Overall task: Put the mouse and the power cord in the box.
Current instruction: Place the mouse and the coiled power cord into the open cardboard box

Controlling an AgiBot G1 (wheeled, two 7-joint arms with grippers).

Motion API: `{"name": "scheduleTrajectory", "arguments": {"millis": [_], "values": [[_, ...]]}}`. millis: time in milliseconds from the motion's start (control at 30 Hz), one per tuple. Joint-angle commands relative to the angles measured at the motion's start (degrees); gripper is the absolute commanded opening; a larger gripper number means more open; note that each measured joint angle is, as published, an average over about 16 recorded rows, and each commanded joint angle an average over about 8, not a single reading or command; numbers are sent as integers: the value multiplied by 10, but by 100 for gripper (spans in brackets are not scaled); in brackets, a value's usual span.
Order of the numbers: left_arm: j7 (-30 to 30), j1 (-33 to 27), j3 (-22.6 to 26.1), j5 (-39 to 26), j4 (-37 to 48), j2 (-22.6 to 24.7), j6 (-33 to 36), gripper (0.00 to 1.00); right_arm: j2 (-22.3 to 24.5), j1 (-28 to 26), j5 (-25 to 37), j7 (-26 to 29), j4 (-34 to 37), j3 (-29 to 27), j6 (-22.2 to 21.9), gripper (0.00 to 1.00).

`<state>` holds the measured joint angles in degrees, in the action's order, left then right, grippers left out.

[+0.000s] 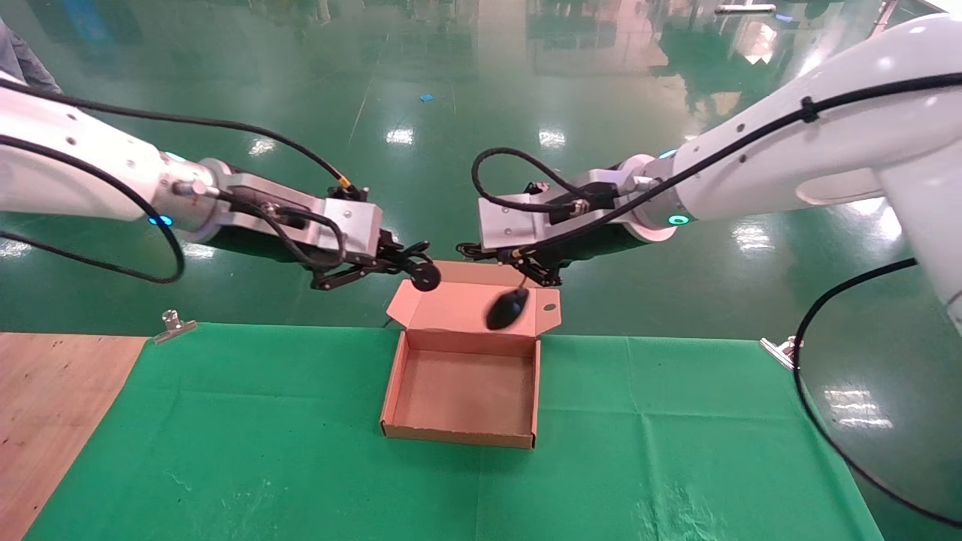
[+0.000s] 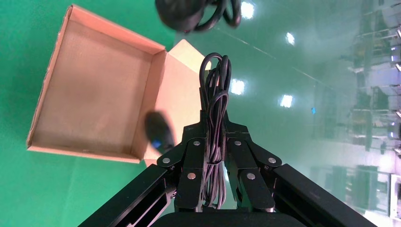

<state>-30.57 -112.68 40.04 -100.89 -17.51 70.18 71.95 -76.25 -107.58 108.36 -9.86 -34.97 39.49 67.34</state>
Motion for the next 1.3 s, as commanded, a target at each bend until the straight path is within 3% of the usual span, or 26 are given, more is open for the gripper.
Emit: {"name": "scheduleTrajectory", "arguments": {"millis": [33,333,567,833,1000,1300], "values": [[-15,3,-3,4,7,6,-10,0,-11,-5,-7,-21,30,0,-9,0],[-86,36,-25,38,28,15,-45,0,-12,-23,-53,-65,79,18,-14,0],[-121,150,-59,76,15,28,-206,0,5,-36,-76,-83,98,20,9,0],[-130,317,-92,120,-108,31,-326,0,29,-25,-90,-94,100,16,36,0],[-133,408,-93,114,-211,32,-391,0,40,-12,-91,-92,94,17,44,0],[-131,470,-72,64,-263,57,-483,0,55,5,-96,-90,83,14,46,0]]}}
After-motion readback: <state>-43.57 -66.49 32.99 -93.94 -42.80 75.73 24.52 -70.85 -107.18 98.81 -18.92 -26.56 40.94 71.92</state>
